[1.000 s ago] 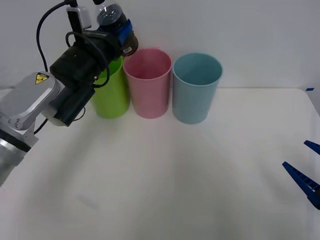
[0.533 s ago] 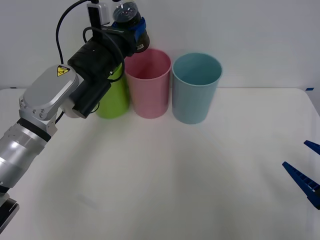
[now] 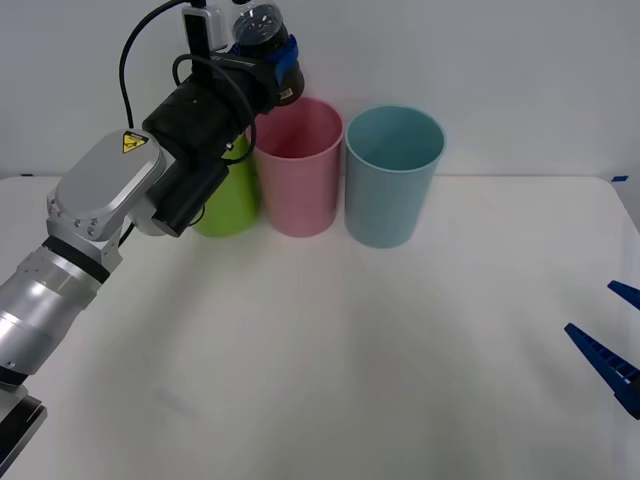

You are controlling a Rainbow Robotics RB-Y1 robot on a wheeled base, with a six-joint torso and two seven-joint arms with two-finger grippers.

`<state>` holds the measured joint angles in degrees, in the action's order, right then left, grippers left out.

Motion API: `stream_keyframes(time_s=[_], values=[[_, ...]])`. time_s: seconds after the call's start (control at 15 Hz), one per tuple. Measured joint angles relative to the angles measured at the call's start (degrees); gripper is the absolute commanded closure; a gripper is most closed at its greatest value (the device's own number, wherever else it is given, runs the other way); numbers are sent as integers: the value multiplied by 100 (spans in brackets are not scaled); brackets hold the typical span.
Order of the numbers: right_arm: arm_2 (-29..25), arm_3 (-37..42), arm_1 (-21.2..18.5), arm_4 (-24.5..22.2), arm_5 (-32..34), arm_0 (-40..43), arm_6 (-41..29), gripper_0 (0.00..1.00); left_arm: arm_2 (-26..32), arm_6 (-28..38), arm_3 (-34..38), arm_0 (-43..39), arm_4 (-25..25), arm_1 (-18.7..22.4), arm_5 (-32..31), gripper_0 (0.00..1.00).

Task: Grasp the object on the table and drop it into the matching bin: aluminum can to the light blue bin, PET bottle to the pink bin.

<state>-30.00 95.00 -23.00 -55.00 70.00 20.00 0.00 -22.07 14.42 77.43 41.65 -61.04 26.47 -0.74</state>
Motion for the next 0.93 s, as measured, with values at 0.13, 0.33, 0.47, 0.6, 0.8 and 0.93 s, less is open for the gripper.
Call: stream_keyframes(time_s=[0.13,0.33,0.47,0.6,0.8,0.93], values=[[0,0,0,0,0,0,0,0,-2,0,0,1,-23,-24,-3,0],[0,0,0,0,0,0,0,0,-10,10,-2,1,-34,-45,-3,0],[0,0,0,0,0,0,0,0,-16,28,-3,1,-34,-46,-17,0],[0,0,0,0,0,0,0,0,-16,48,-2,-5,-12,-39,-55,0],[0,0,0,0,0,0,0,0,-9,64,12,-51,96,31,-139,0],[0,0,0,0,0,0,0,0,-15,66,108,-157,258,170,-215,0]])
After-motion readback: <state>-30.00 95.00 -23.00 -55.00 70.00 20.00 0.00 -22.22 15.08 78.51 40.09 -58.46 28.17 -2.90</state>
